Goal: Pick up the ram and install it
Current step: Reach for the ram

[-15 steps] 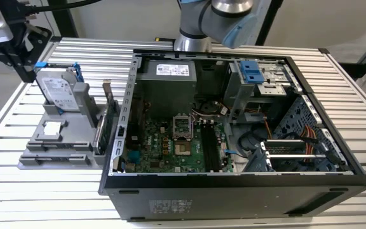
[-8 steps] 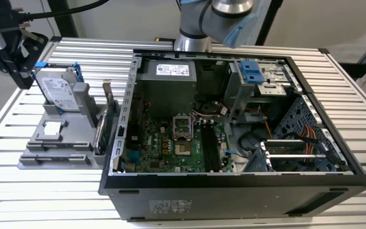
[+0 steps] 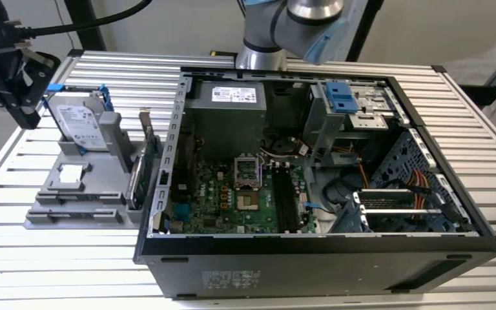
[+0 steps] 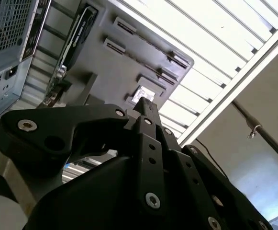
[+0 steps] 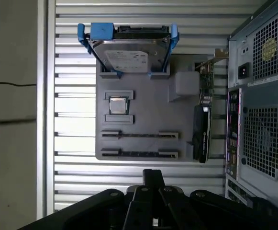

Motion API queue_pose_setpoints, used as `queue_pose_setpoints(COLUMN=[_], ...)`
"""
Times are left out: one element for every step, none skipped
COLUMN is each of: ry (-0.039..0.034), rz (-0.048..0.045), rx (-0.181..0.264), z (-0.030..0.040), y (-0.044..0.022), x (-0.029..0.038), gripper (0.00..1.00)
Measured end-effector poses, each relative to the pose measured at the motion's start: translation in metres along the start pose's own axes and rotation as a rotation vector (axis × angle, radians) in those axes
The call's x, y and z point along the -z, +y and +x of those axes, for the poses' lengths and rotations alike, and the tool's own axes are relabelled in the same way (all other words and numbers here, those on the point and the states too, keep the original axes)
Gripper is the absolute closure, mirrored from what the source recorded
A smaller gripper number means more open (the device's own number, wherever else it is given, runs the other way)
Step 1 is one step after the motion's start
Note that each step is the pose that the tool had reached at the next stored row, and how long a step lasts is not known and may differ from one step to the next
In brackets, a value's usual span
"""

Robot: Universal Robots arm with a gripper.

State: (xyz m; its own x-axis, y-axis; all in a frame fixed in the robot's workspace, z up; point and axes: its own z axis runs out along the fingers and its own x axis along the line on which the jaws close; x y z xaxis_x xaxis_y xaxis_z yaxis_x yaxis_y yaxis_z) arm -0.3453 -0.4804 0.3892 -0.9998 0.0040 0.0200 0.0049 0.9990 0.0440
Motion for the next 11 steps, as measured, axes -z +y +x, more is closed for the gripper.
queue_pose_setpoints(ry=[-0.0001, -0.0002, -0.0003, -0.0003, -0.0004, -0.0005, -0.0004, -0.0004, -0.0004, -0.0005, -0.0005], rz=[-0.0001, -0.0001, -0.0002, -0.0001, -0.0002, -0.0002, -0.0002, -0.0002, -0.0002, -0.0002, -0.0002], rx=[-0.002, -0.004, -0.006, -0.008, -0.009, -0.009, -0.009, -0.009, -0.009, -0.009, -0.009], z=[0.0, 0.0001, 0.0002, 0.0003, 0.0006, 0.0006, 0.0011, 0.0013, 0.0014, 0.0014, 0.0014], y=[-0.0019, -0.0035, -0.0047, -0.0058, -0.0064, -0.0064, -0.0064, -0.0064, -0.0064, -0.0064, -0.0064], x=[0.0001, 0.0, 0.0001, 0.0001, 0.0001, 0.0, 0.0001, 0.0, 0.0, 0.0, 0.0], gripper=[1.0, 1.0, 1.0, 1.0, 1.0, 1.0, 1.0, 1.0, 1.0, 1.0, 1.0])
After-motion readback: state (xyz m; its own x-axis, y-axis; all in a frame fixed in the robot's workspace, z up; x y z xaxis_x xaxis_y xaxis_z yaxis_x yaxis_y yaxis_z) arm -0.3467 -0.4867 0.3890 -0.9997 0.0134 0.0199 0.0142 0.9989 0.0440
